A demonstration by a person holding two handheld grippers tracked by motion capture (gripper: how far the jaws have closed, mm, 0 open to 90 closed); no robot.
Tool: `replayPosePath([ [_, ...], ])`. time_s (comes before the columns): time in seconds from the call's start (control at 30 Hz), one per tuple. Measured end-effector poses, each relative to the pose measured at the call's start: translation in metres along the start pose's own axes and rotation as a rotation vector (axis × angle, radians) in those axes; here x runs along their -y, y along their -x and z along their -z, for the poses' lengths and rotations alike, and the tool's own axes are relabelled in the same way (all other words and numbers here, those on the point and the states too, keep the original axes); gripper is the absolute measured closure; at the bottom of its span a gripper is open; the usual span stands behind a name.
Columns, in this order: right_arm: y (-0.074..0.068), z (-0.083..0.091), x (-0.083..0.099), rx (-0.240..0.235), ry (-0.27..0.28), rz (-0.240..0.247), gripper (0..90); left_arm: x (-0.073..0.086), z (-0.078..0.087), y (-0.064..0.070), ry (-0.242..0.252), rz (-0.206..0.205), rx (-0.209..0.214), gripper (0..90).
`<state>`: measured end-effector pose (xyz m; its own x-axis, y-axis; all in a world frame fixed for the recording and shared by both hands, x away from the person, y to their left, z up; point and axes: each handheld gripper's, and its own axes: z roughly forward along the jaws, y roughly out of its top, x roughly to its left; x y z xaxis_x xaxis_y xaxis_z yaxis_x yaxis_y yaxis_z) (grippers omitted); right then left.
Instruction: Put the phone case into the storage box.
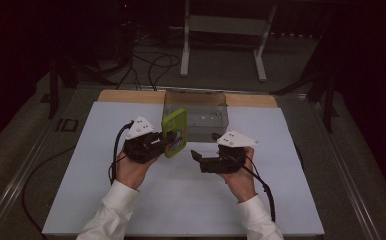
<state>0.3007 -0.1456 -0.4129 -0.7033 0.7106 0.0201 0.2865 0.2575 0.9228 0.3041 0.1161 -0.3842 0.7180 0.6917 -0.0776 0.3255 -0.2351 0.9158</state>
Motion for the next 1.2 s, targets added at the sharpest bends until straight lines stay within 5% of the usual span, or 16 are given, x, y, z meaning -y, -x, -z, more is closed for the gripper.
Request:
replayPosePath([
  [0.73, 0.012, 0.008, -0.009, -0.047, 0.019, -0.018, 10.4, -0.002, 0.013, -0.006, -0.016, -0.085, 0.092, 77.5],
  [1.2, 0.014, 0.01, -0.015, -0.081, 0.033, -0.012, 10.6, -0.003, 0.013, -0.009, -0.017, -0.098, 0.178, 77.5],
])
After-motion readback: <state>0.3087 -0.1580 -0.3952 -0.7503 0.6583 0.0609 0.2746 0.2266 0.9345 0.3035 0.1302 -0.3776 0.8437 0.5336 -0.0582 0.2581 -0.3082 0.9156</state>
